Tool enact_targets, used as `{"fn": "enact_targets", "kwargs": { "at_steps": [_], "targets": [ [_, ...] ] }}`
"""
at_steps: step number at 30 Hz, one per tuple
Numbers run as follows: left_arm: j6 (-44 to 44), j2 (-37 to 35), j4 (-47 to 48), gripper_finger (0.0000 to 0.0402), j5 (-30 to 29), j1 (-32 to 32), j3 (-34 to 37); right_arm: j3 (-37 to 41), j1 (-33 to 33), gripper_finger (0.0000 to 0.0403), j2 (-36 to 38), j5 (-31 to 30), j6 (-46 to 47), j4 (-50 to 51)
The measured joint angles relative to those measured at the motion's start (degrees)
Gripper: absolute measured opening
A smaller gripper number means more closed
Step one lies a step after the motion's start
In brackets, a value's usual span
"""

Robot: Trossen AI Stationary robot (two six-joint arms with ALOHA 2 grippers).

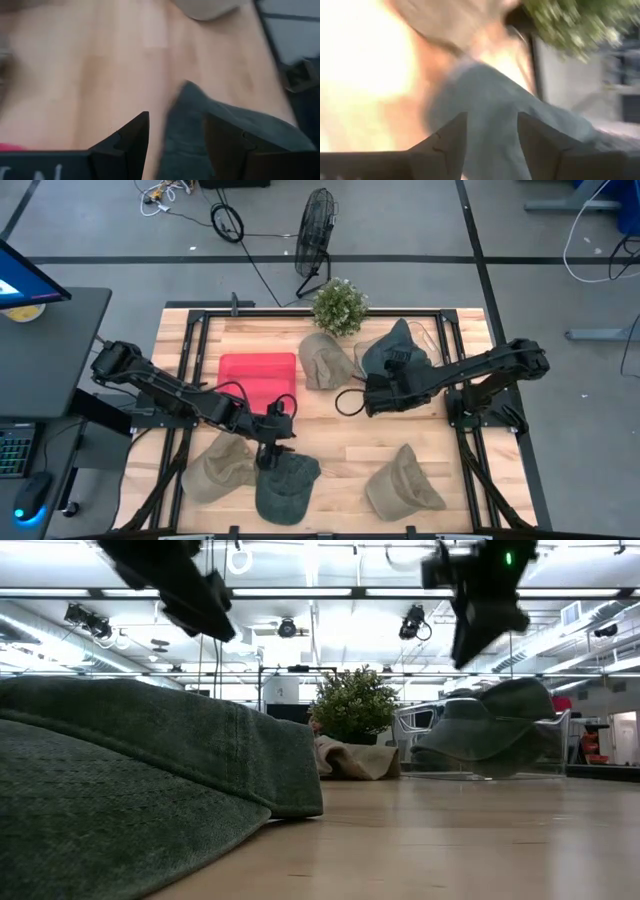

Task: Pick & Place hat
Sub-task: Put the black cap into the transparent bin

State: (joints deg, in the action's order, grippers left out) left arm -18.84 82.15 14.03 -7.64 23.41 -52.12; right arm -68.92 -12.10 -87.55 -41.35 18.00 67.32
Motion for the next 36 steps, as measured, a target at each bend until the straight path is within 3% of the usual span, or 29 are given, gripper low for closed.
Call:
{"fn": "enact_targets", "kwargs": {
  "at_steps": [5,12,17,23,30,33,36],
  "targets": [
    [-0.5,0.0,1.3,0.0183,0.48,4.01,0.0,-3.24,-3.84,0.0191,0.0,8.36,1.57,-12.45],
    [-7.72,0.01,2.46,0.0183,0.6,12.03,0.0,0.32,-8.54,0.0188,-0.04,22.92,-5.62,-35.16],
    [-13.48,4.36,2.07,0.0183,-0.09,16.55,0.0,3.4,-10.45,0.0188,-0.07,23.42,-6.06,-42.21],
    [-11.06,11.07,-2.2,0.0183,-2.55,17.58,-0.08,4.33,-10.68,0.0188,-0.07,23.4,-4.98,-42.44],
    [-10.01,13.15,-2.42,0.0178,-3.74,16.51,-0.02,4.33,-10.68,0.0188,-0.07,23.99,-5.01,-44.13],
    [-7.6,13.16,-2.72,0.015,-2.49,16.51,-0.02,4.33,-10.68,0.0188,-0.35,25.37,-5.32,-46.44],
    [-5.16,13.15,-3.61,0.0092,-0.73,16.51,-0.02,4.35,-10.68,0.0188,-0.86,26.97,-6.13,-48.99]
  ]
}}
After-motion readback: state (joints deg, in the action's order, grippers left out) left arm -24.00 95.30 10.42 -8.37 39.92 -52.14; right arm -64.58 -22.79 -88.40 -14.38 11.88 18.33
